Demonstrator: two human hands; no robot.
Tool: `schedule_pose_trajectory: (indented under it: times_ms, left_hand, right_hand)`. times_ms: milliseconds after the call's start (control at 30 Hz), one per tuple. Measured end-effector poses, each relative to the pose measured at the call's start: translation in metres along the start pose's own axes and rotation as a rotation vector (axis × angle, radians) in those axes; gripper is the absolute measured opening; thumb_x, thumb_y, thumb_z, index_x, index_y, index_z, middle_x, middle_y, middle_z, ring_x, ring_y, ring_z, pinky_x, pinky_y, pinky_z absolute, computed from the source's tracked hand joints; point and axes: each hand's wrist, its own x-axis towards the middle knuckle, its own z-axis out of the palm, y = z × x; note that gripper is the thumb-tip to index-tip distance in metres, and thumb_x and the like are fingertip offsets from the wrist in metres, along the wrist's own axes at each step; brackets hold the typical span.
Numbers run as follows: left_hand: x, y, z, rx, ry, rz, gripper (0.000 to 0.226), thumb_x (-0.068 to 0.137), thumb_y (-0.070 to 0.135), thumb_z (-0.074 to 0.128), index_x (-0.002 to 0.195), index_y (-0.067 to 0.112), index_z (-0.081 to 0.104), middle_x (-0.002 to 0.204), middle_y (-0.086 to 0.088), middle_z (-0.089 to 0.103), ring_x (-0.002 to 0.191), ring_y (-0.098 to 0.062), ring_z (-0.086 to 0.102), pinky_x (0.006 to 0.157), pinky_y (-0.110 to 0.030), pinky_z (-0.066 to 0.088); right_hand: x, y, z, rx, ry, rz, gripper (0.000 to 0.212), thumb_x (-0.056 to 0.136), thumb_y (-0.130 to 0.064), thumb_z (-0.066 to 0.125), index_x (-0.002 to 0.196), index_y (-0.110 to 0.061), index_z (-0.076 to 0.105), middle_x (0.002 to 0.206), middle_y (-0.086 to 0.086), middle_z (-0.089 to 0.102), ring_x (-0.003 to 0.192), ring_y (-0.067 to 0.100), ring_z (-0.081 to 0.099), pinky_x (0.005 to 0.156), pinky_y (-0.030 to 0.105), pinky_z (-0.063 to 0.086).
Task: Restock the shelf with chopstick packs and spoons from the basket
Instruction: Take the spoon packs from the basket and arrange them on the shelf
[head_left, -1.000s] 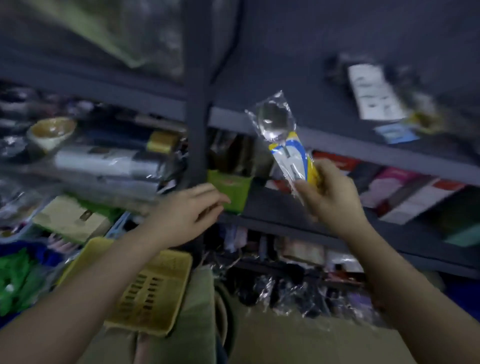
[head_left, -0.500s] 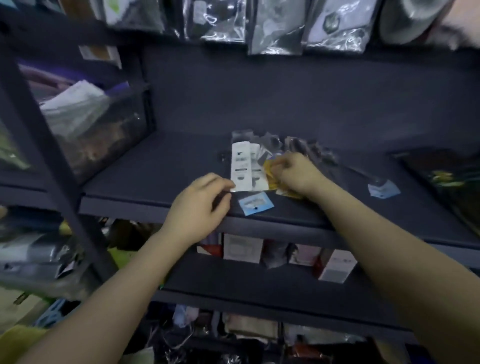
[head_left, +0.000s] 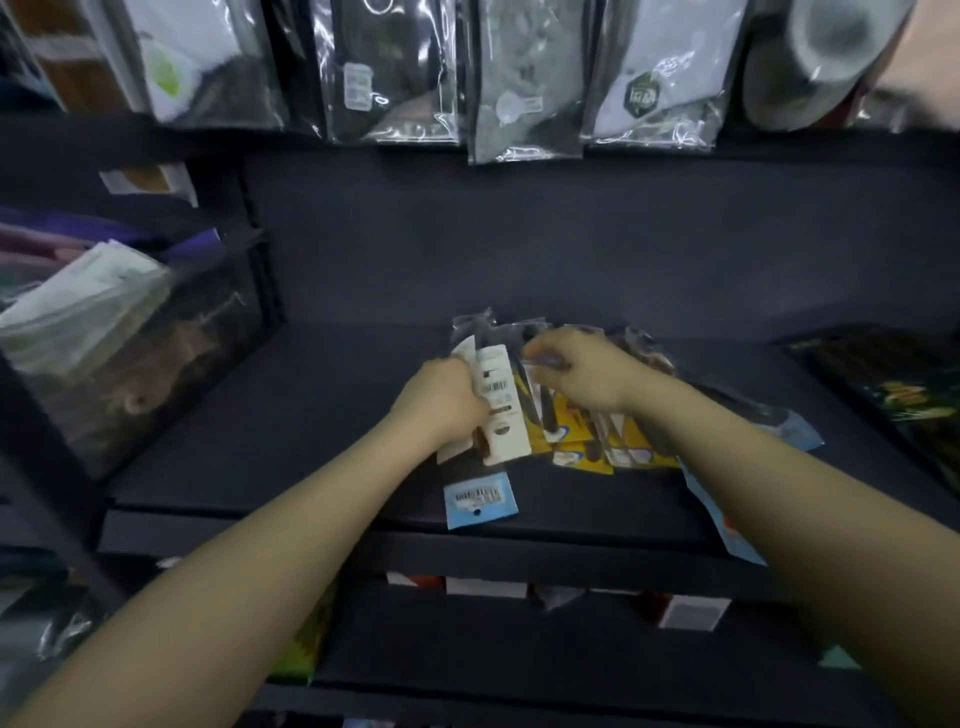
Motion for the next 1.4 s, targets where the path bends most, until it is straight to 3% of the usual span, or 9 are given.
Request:
schedule_pose_trajectory:
  times_ms: [167,233,433,533,700,833,1000,1200,1400]
  left_hand:
    - [0.007,-0.047,-0.028,-0.769,-0.134,-0.076,0.018,0.088,-0.003,0.047,0.1,0.006,0.056,0.083,-0.012,0.064,0.065,-0.016,0.063,0.043,-0.019,0.049]
    - [0.01,-0.072,-0.04,-0.818,-0.126,-0.12,0.017,0.087,0.0,0.051,0.1,0.009,0.058,0.079,-0.007,0.062,0.062,-0.014,0.059,0.042,-0.017,0.048]
    - [0.03,-0.14,-0.055,-0.588,0.116,-0.195,0.028,0.086,0.008,0.056,0.114,0.007,0.053,0.084,-0.004,0.055,0.068,-0.013,0.052,0.037,-0.018,0.048]
    - [0.042,-0.151,-0.056,-0.364,0.207,-0.152,0.036,0.088,0.013,0.049,0.124,0.013,0.047,0.1,-0.006,0.057,0.088,-0.027,0.059,0.06,-0.033,0.056]
    - [0.054,-0.151,-0.052,0.326,0.12,-0.078,0.036,0.094,0.025,0.039,0.127,0.028,0.049,0.131,-0.012,0.041,0.12,-0.037,0.037,0.097,-0.043,0.035]
    - [0.059,-0.151,-0.053,0.258,0.074,0.084,0.034,0.092,0.017,0.044,0.124,0.02,0.056,0.14,-0.007,0.04,0.127,-0.032,0.036,0.104,-0.04,0.034]
    - [0.051,-0.146,-0.05,0.28,-0.082,0.178,0.038,0.096,0.024,0.04,0.129,0.007,0.047,0.142,-0.008,0.042,0.133,-0.023,0.037,0.109,-0.03,0.029]
    - [0.039,-0.175,-0.066,0.25,-0.061,0.12,0.046,0.094,0.022,0.044,0.138,0.009,0.039,0.153,-0.005,0.026,0.141,-0.016,0.024,0.114,-0.022,0.017]
    - [0.039,-0.193,-0.072,0.161,-0.033,0.05,0.044,0.098,0.017,0.035,0.141,0.008,0.031,0.154,-0.005,0.023,0.142,-0.014,0.019,0.107,-0.011,0.006]
  right_hand:
    - [0.032,-0.014,0.014,-0.074,-0.018,-0.026,0.042,0.091,-0.019,0.052,0.132,-0.009,0.048,0.136,0.012,0.05,0.124,0.027,0.048,0.103,0.032,0.037]
    - [0.047,-0.019,0.025,-0.106,0.005,0.005,0.037,0.089,-0.028,0.054,0.121,-0.008,0.053,0.126,0.014,0.055,0.12,0.031,0.05,0.095,0.033,0.04]
    - [0.076,-0.042,0.043,-0.267,0.006,0.196,0.065,0.08,-0.053,0.059,0.12,-0.004,0.048,0.125,0.019,0.054,0.119,0.037,0.047,0.097,0.037,0.038]
    - [0.081,-0.049,0.043,-0.328,0.011,0.213,0.055,0.083,-0.034,0.059,0.127,-0.004,0.045,0.129,0.019,0.049,0.121,0.037,0.046,0.098,0.036,0.038]
    - [0.078,-0.05,0.034,-0.167,0.118,0.196,0.032,0.084,-0.023,0.057,0.108,-0.002,0.057,0.116,0.021,0.062,0.109,0.036,0.057,0.084,0.031,0.044]
    - [0.087,-0.051,0.012,0.148,0.285,0.114,0.029,0.088,-0.009,0.047,0.114,-0.004,0.058,0.113,0.02,0.063,0.106,0.034,0.059,0.085,0.033,0.045]
    - [0.104,-0.077,0.004,1.101,0.199,0.109,0.019,0.087,0.013,0.044,0.082,-0.001,0.056,0.065,0.01,0.054,0.044,0.014,0.057,0.047,0.025,0.051]
    - [0.159,-0.107,0.046,1.02,0.108,0.282,0.028,0.087,0.0,0.051,0.063,-0.013,0.047,0.064,0.004,0.047,0.054,0.014,0.042,0.038,0.015,0.034]
    - [0.2,-0.12,0.099,0.956,0.041,0.45,0.005,0.091,-0.011,0.052,0.095,-0.013,0.053,0.093,0.014,0.058,0.06,0.021,0.054,0.028,0.013,0.038]
